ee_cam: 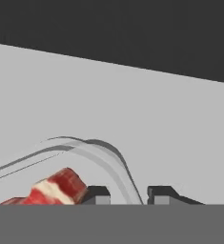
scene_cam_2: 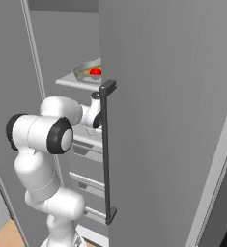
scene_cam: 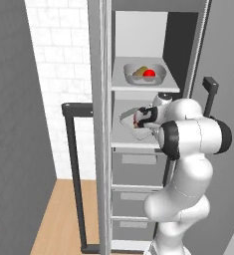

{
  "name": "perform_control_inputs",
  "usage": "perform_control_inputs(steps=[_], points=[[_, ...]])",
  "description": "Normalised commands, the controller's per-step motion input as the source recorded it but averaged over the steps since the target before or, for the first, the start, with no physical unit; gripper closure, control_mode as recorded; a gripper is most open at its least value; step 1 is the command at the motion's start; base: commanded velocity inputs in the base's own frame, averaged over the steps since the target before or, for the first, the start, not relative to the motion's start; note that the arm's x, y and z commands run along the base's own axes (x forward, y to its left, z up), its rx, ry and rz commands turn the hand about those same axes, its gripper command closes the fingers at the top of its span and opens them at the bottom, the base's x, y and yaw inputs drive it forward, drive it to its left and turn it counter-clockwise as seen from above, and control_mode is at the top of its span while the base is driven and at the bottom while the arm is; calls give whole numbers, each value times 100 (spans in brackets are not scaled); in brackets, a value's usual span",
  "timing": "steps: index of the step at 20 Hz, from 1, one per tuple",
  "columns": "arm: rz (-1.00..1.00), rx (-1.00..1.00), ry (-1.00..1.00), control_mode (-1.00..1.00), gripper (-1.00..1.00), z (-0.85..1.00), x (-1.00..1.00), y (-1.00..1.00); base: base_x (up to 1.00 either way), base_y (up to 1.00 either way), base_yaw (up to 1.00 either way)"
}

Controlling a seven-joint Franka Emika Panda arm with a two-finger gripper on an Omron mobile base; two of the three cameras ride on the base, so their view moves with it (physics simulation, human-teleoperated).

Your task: Take the meat container that has the steak and place it on the second highest rack of the freezer. Then take the vegetable container that has the tomato and cucumber and place it on the highest rack of the freezer.

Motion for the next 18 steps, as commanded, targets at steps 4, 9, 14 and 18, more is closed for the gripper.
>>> perform_control_inputs(steps=[4, 9, 14, 18], points=[[-8, -2, 0, -100, -100, -3, 22, 0, 0, 0, 0], [-9, 5, 0, -100, -100, 12, -64, 1, 0, 0, 0], [-13, 14, 0, -100, -100, 69, -100, 20, 0, 0, 0], [-10, 15, 0, -100, -100, 85, -100, 42, 0, 0, 0]])
